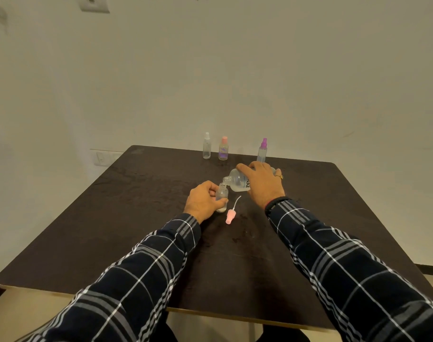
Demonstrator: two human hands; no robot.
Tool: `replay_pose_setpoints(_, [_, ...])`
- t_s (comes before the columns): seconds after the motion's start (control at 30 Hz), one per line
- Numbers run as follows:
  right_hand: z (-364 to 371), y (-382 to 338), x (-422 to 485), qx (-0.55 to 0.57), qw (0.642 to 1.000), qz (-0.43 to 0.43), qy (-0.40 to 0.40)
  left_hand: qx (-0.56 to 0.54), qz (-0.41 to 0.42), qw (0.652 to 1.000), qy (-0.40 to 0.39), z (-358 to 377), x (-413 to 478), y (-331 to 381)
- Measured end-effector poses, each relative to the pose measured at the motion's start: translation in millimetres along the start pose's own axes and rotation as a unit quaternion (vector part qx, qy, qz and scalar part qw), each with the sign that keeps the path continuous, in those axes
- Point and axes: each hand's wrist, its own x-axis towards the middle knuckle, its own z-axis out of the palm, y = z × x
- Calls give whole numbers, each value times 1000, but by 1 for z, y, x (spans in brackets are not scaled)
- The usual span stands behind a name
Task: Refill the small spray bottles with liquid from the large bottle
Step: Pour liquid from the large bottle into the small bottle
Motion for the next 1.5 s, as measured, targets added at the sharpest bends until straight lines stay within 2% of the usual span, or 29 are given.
replay_pose_setpoints(1.5, [2,1,2,-6,1000,-5,5,4,-11,1000,-3,-1,-3,5])
